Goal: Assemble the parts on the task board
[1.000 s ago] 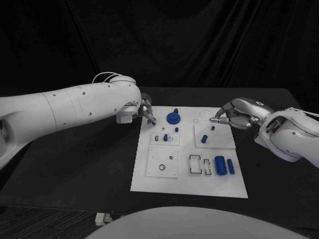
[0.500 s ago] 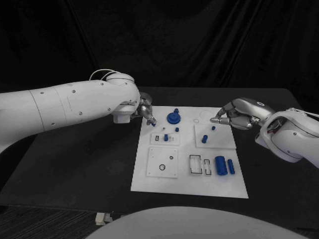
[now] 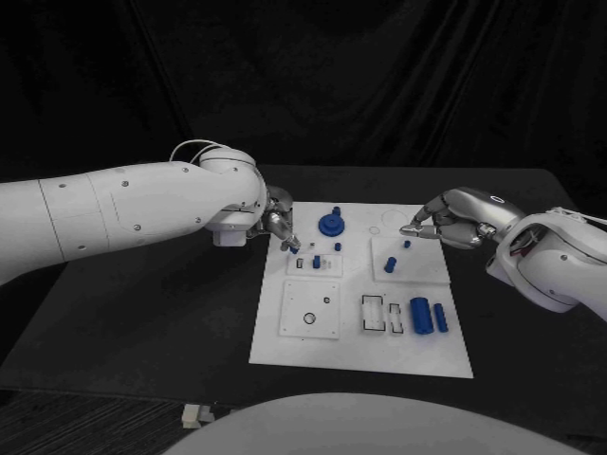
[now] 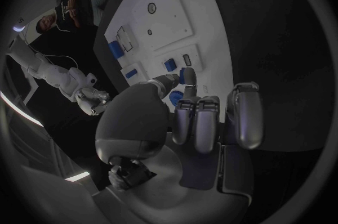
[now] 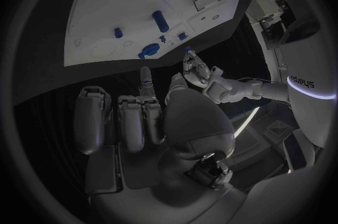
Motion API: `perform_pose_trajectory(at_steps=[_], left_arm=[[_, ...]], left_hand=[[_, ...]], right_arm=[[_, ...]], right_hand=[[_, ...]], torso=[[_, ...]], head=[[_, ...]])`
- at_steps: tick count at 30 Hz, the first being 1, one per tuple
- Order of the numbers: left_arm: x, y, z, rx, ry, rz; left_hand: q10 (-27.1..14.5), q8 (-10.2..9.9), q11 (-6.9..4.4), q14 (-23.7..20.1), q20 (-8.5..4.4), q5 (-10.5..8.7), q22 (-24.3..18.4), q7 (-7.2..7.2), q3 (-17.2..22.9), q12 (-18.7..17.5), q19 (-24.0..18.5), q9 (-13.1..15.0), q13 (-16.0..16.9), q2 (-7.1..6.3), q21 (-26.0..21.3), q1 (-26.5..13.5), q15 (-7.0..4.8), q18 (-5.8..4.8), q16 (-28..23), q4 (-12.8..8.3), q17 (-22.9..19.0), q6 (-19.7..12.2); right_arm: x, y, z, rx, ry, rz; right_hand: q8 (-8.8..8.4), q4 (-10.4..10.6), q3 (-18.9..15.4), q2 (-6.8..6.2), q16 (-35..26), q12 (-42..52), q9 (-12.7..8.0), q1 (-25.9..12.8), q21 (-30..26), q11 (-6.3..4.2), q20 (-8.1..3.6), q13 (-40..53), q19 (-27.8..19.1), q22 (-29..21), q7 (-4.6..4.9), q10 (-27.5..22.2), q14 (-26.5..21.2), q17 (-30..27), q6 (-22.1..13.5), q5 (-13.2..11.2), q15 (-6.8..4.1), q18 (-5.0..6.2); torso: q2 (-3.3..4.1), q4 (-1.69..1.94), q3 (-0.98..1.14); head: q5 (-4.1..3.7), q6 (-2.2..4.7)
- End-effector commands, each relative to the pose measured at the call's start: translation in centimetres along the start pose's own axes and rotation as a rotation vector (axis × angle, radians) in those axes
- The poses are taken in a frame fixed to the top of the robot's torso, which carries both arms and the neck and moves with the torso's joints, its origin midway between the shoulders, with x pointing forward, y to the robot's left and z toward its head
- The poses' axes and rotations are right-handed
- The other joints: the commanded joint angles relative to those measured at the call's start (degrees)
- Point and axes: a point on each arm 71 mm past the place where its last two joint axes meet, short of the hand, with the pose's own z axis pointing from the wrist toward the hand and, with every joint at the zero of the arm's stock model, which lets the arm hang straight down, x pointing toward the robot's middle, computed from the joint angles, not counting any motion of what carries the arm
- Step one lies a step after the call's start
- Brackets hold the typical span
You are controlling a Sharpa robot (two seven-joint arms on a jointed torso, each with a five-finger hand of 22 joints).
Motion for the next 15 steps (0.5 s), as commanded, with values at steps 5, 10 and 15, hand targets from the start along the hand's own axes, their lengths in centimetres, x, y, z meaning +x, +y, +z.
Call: perform_pose_trajectory(at_steps=[5,10,15], left_arm=[[0.42,-0.41,0.09,0.014,-0.050,-0.009],[0.65,-0.48,0.15,0.016,-0.064,-0.004],[1.08,-0.59,0.36,0.019,-0.067,-0.005]], left_hand=[[5.53,-0.23,0.35,6.05,-0.13,-0.23,10.91,-0.12,2.24,-0.54,-0.27,0.08,14.44,0.04,-0.55,-0.56,-0.11,0.01,0.15,-1.87,15.05,0.31],[5.41,-0.30,0.39,6.05,-0.09,-0.26,10.82,-0.07,2.21,-0.75,-0.43,0.08,14.27,0.21,-0.89,-1.01,-0.07,0.06,0.15,-1.73,15.05,0.22],[5.38,-0.30,0.40,6.05,-0.09,-0.27,10.83,-0.08,2.19,-0.79,-0.42,0.09,14.24,0.23,-0.87,-1.07,-0.06,0.06,0.15,-1.71,15.05,0.24]], right_arm=[[0.10,0.05,-0.04,0.014,0.000,0.001],[0.10,0.04,-0.04,0.015,0.001,0.001],[0.12,0.06,-0.01,0.013,0.001,0.001]], right_hand=[[0.22,-0.13,-0.49,0.31,-0.10,0.20,0.08,0.24,-0.47,0.27,0.48,15.08,0.57,11.60,-0.15,5.97,5.88,14.76,0.36,0.07,0.40,0.35],[0.23,-0.13,-0.51,0.32,-0.23,0.20,0.09,0.26,-0.69,0.27,0.48,15.08,0.46,11.53,-0.16,5.97,5.83,14.62,0.38,0.08,0.40,0.41],[0.23,-0.13,-0.51,0.32,-0.23,0.20,0.09,0.26,-0.69,0.27,0.48,15.08,0.46,11.53,-0.16,5.97,5.83,14.62,0.38,0.08,0.40,0.41]], torso=[[0.00,0.05,0.00],[0.05,0.08,-0.02],[0.07,0.01,-0.01]], head=[[0.14,-0.01],[0.12,-0.01],[0.21,-0.01]])
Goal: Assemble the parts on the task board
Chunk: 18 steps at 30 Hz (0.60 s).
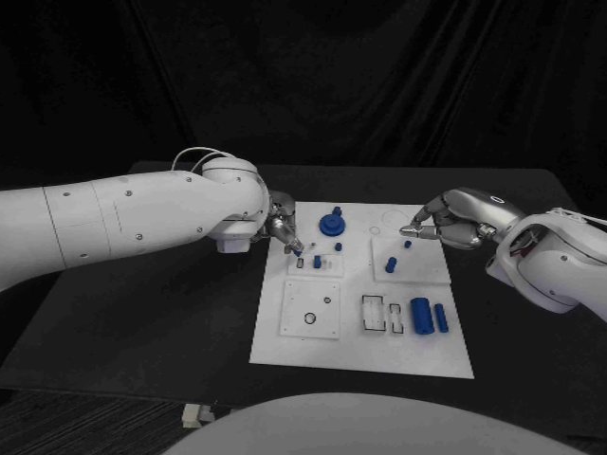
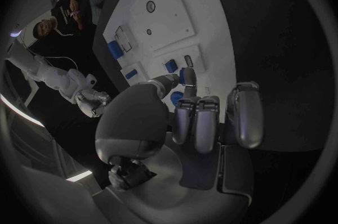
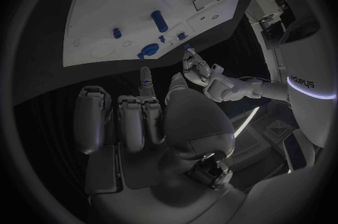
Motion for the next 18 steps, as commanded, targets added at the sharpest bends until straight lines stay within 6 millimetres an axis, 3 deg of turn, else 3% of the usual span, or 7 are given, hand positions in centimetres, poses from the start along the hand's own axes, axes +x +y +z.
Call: perform_pose_trajectory(at_steps=[1,18], left_arm=[[0.1,-0.3,0.1,0.010,-0.031,-0.002],[1.3,0.0,0.9,0.000,-0.001,-0.001]], left_hand=[[5.37,-0.29,0.40,6.05,-0.09,-0.26,10.84,-0.19,2.12,-0.19,-0.42,0.09,14.22,0.16,-0.26,-0.24,-0.06,0.06,0.15,-1.63,15.06,0.16],[5.00,-0.31,0.41,6.05,-0.07,-0.19,10.77,-0.20,2.19,-0.80,-0.54,0.09,13.71,0.40,-0.53,-0.48,-0.04,0.11,0.15,-1.60,15.06,0.20]], right_arm=[[0.1,0.0,0.0,0.014,0.000,0.000],[0.2,0.0,0.0,0.014,0.004,0.001]], right_hand=[[0.23,0.10,-0.28,0.32,-0.23,0.20,0.09,0.26,-0.35,0.27,0.48,15.08,0.46,11.54,-0.16,5.97,5.83,14.62,0.38,0.08,0.40,0.41],[0.25,0.08,-0.32,0.34,-0.24,0.20,0.11,0.33,-0.41,0.29,0.48,15.08,0.43,11.52,-0.17,5.97,5.82,14.60,0.43,0.11,0.40,0.42]], torso=[[0.04,-0.04,-0.01],[0.05,-0.02,0.01]], head=[[0.06,-0.01],[0.25,-0.01]])
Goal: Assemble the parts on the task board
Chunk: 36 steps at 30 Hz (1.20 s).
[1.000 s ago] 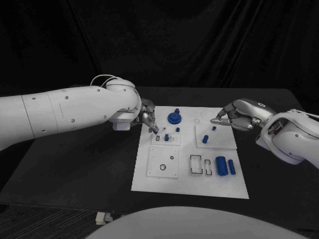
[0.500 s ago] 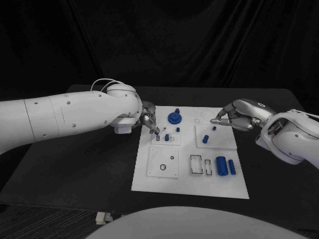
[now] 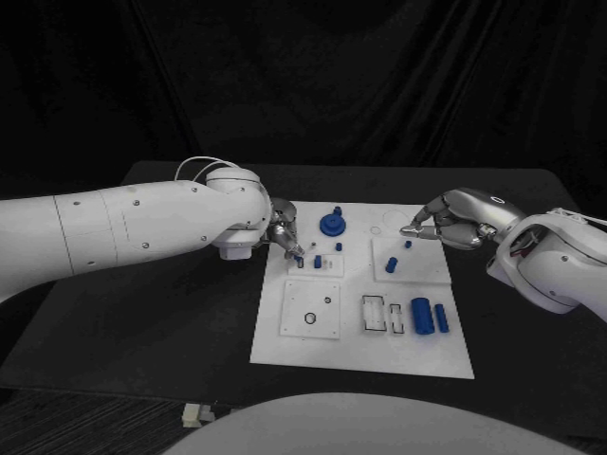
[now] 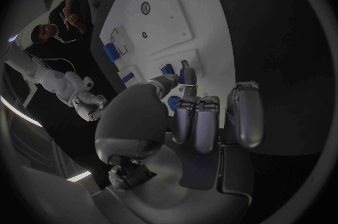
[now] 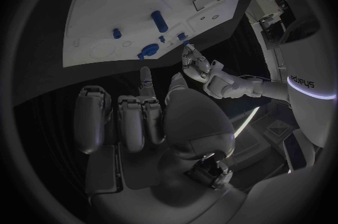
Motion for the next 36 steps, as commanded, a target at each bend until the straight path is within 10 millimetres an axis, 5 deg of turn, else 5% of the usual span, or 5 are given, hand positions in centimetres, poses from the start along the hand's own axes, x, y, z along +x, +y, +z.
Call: perform_pose_trajectory(at_steps=[1,36], left_arm=[[0.16,-0.23,0.10,0.009,-0.003,0.000],[0.64,-0.29,0.73,0.001,0.022,0.008]], left_hand=[[5.00,-0.33,0.41,6.05,0.15,0.12,10.77,-0.47,0.85,-0.26,-0.34,0.04,13.71,0.55,-0.31,0.09,-0.04,0.11,0.15,-0.58,15.07,-0.15],[4.55,-1.05,0.57,6.05,0.28,-1.51,10.63,-0.30,0.47,-0.97,-0.63,-0.35,13.12,0.68,-0.98,-1.06,0.10,0.22,0.15,-0.58,15.07,-0.70]], right_arm=[[0.14,-0.04,-0.01,0.014,0.003,0.000],[0.44,-0.22,-0.10,0.018,0.010,0.002]], right_hand=[[0.25,0.08,-0.32,0.34,-0.25,0.20,0.05,0.33,-0.19,0.29,0.48,15.08,0.43,11.52,-0.17,5.97,5.82,14.60,0.43,0.11,0.41,0.42],[0.28,0.03,-0.39,0.37,-0.35,0.20,0.07,0.55,-0.38,0.31,0.50,15.08,0.34,11.46,-0.17,5.97,5.78,14.47,0.50,0.22,0.43,0.46]], torso=[[0.02,0.01,0.02],[0.02,-0.01,0.01]], head=[[0.07,-0.01],[-0.08,-0.01]])
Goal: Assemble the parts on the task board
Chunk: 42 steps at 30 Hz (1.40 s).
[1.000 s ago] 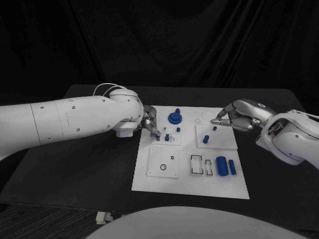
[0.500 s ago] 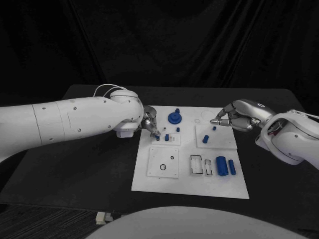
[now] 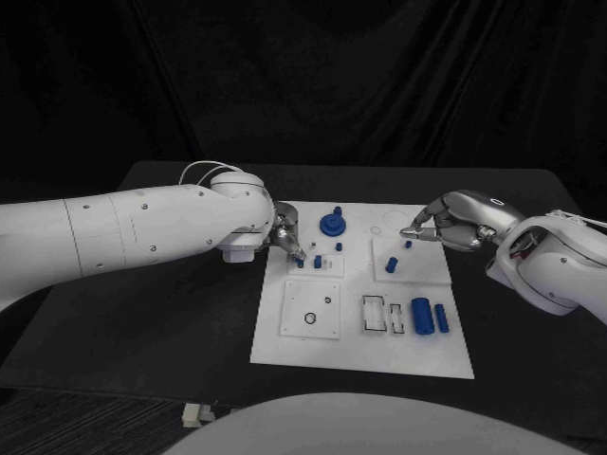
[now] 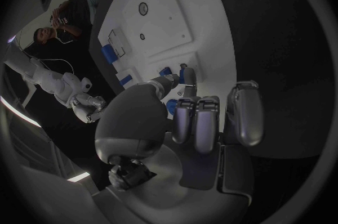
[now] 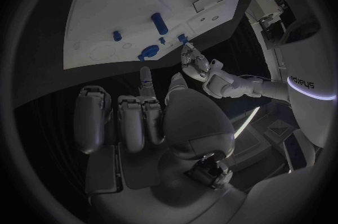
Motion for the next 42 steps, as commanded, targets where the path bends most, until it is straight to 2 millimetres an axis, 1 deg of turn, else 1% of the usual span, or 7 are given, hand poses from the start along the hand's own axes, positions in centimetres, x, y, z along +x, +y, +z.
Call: perform_pose_trajectory(at_steps=[1,18,26,36,38,41,42], left_arm=[[0.17,-0.15,0.05,0.007,0.014,0.007],[0.32,-0.03,-0.07,0.009,0.022,0.011],[0.32,0.08,-0.08,0.007,0.025,0.012],[0.36,-0.05,-0.08,0.011,0.027,0.014],[0.37,-0.07,-0.08,0.012,0.028,0.015],[0.38,-0.07,-0.06,0.012,0.030,0.016],[0.38,-0.07,-0.06,0.012,0.031,0.017]], left_hand=[[4.56,-0.42,0.57,6.05,0.07,-0.34,10.63,-0.11,0.47,-0.36,-0.45,-0.09,13.13,0.49,-0.47,-0.24,0.11,0.24,0.15,-0.59,15.09,-0.50],[4.47,-1.04,0.61,6.05,0.15,1.72,10.63,-0.04,1.16,-0.48,-0.50,-0.71,13.04,0.58,-0.61,-0.01,0.16,0.25,0.15,-1.81,15.09,-0.40],[4.46,-1.03,0.61,6.05,0.15,1.79,10.63,-0.04,1.18,-0.49,-0.50,-0.72,13.03,0.58,-0.62,-0.01,0.17,0.25,0.15,-1.84,15.09,-0.37],[4.31,-0.97,0.64,6.05,0.16,1.95,10.60,-0.02,1.20,-0.75,-0.55,-0.76,12.82,0.64,-0.75,-0.22,0.18,0.27,0.15,-1.83,15.09,-0.07],[4.23,-0.95,0.66,6.05,0.18,1.88,10.59,-0.01,1.12,-0.87,-0.58,-0.81,12.72,0.63,-0.81,-0.52,0.20,0.28,0.15,-1.74,15.09,0.12],[4.15,-1.09,0.65,6.05,0.22,0.50,10.59,-0.05,0.77,-1.02,-0.59,-1.03,12.59,0.61,-0.87,-1.40,0.22,0.28,0.15,-1.41,15.09,0.36],[4.11,-1.18,0.64,6.05,0.25,-1.60,10.58,-0.09,0.33,-1.08,-0.62,-1.20,12.54,0.74,-0.97,-2.13,0.24,0.30,0.15,-0.99,15.09,0.58]], right_arm=[[0.16,-0.13,-0.05,0.014,0.005,0.000],[0.29,-0.19,-0.02,0.017,0.011,0.000],[0.28,-0.22,-0.07,0.019,0.010,0.000],[0.30,-0.21,-0.06,0.020,0.011,0.000],[0.30,-0.20,-0.04,0.020,0.011,0.000],[0.31,-0.19,-0.05,0.021,0.012,0.001],[0.31,-0.20,-0.05,0.021,0.012,0.001]], right_hand=[[0.28,0.03,-0.39,0.12,-0.35,0.20,0.09,0.31,-0.38,0.31,0.50,15.05,0.34,11.44,0.04,5.97,5.78,14.47,0.30,0.22,0.42,0.46],[0.29,0.03,-0.42,0.18,-0.40,0.20,0.10,0.41,-0.47,0.32,0.50,15.05,0.30,11.41,0.04,5.97,5.76,14.42,0.32,0.27,0.43,0.48],[0.29,0.01,-0.43,0.20,-0.40,0.17,0.10,0.50,-0.47,0.32,0.51,15.03,0.30,11.41,0.04,5.95,5.76,14.42,0.33,0.29,0.43,0.48],[0.29,-0.02,-0.46,0.26,-0.41,0.06,0.10,0.75,-0.54,0.32,0.52,14.91,0.27,11.39,0.04,5.84,5.75,14.40,0.34,0.35,0.44,0.49],[0.29,-0.02,-0.46,0.26,-0.41,0.06,0.10,0.75,-0.54,0.32,0.52,14.91,0.27,11.39,0.04,5.84,5.75,14.40,0.34,0.35,0.44,0.49],[0.28,-0.05,-0.48,0.29,-0.46,-0.02,0.11,0.91,-0.59,0.32,0.52,14.82,0.25,11.38,0.04,5.77,5.73,14.35,0.34,0.40,0.44,0.50],[0.28,-0.05,-0.48,0.29,-0.46,-0.02,0.11,0.91,-0.59,0.32,0.52,14.82,0.25,11.38,0.04,5.77,5.73,14.35,0.34,0.40,0.44,0.50]], torso=[[0.00,0.00,0.00],[-0.01,-0.01,0.00],[-0.02,0.00,-0.01],[-0.03,-0.03,-0.02],[-0.02,-0.02,-0.01],[-0.01,0.01,0.00],[-0.01,0.01,0.00]], head=[[-0.02,-0.01],[0.30,-0.01],[0.12,-0.01],[0.33,-0.01],[0.36,-0.01],[0.29,-0.01],[0.30,-0.01]])
